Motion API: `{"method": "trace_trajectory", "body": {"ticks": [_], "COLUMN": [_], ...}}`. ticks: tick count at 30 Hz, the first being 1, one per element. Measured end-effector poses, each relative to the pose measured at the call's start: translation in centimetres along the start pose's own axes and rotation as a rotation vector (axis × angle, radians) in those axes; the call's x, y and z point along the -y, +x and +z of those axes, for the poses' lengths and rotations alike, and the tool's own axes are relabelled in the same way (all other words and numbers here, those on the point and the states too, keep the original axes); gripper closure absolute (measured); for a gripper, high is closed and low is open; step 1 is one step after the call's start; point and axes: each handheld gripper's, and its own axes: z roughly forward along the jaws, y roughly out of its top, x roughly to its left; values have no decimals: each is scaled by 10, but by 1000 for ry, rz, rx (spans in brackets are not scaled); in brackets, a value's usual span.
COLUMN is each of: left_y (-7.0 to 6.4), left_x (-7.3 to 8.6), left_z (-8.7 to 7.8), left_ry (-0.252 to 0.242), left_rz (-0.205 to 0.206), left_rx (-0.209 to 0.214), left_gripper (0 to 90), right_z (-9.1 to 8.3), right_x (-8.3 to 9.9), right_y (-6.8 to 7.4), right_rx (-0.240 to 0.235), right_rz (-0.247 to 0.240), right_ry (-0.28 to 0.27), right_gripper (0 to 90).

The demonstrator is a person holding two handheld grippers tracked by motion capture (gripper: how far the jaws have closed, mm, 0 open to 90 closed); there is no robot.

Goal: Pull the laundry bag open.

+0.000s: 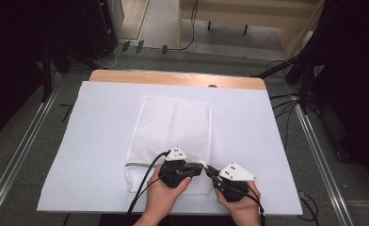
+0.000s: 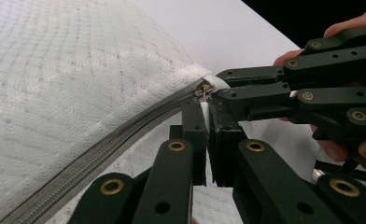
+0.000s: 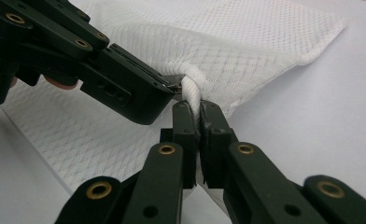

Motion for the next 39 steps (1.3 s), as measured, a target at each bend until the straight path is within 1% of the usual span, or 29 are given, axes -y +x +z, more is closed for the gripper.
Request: {"method": "trace_trajectory", "body": {"ticks": [3,4,7,9,12,15,16,17,18,20,22,24,25,26,27,28,29,30,31,32,33,34,35,36,37,39], "left_y": [2,3,5,7,10,16,18,23,23,29,33,39,42,51,51,60,60,68,71,73,73,78,78,83,83,86], "left_x": [1,1,1,1,2,6,8,12,12,17,21,25,27,32,32,38,38,43,45,46,46,49,49,52,52,56], "left_z": [-2,-3,-5,-9,-14,-20,-23,-29,-29,-36,-43,-50,-54,-62,-62,-71,-71,-81,-86,-91,-91,-102,-102,-111,-111,-117], "left_ry": [6,10,15,16,16,14,15,15,15,15,16,15,16,19,19,17,17,16,14,8,8,-2,-2,-14,-14,-11], "left_rz": [6,7,9,5,5,-3,-1,-6,-6,-18,-21,-25,-27,-45,-45,-66,-66,-77,-79,-86,-86,-93,-93,-103,-103,-108], "left_rx": [-4,-11,-12,-23,-26,-33,-43,-53,-53,-58,-65,-78,-92,-104,-104,-119,-119,-135,-143,-150,-150,-168,-168,-179,-179,-182], "left_gripper": [880,880,880,880,880,880,880,879,879,879,879,879,879,880,880,880,880,880,879,880,880,880,880,880,880,880], "right_z": [-1,-2,-4,-6,-9,-12,-14,-16,-16,-17,-18,-19,-19,-20,-20,-21,-21,-22,-23,-23,-23,-24,-24,-25,-25,-26], "right_x": [-1,-2,-3,-3,-4,-4,-4,-3,-3,-2,-2,-2,-2,-3,-3,-2,-2,-2,-1,-1,-1,-1,-1,-1,-1,0], "right_y": [-1,-1,-3,-6,-9,-11,-12,-15,-15,-17,-18,-20,-20,-22,-22,-24,-26,-28,-29,-29,-29,-31,-31,-32,-32,-34], "right_rx": [9,15,17,26,41,55,62,73,73,81,82,92,92,103,103,110,116,117,119,124,124,126,126,129,129,132], "right_rz": [3,7,15,20,33,39,46,53,53,52,51,53,53,58,58,64,68,70,74,79,79,79,79,82,82,79], "right_ry": [5,6,7,7,8,11,13,15,15,18,19,22,22,23,23,26,24,24,25,26,26,24,24,23,23,23], "right_gripper": [882,883,883,884,884,884,884,884,884,884,884,885,885,885,885,885,885,886,885,886,886,886,886,886,886,886]}}
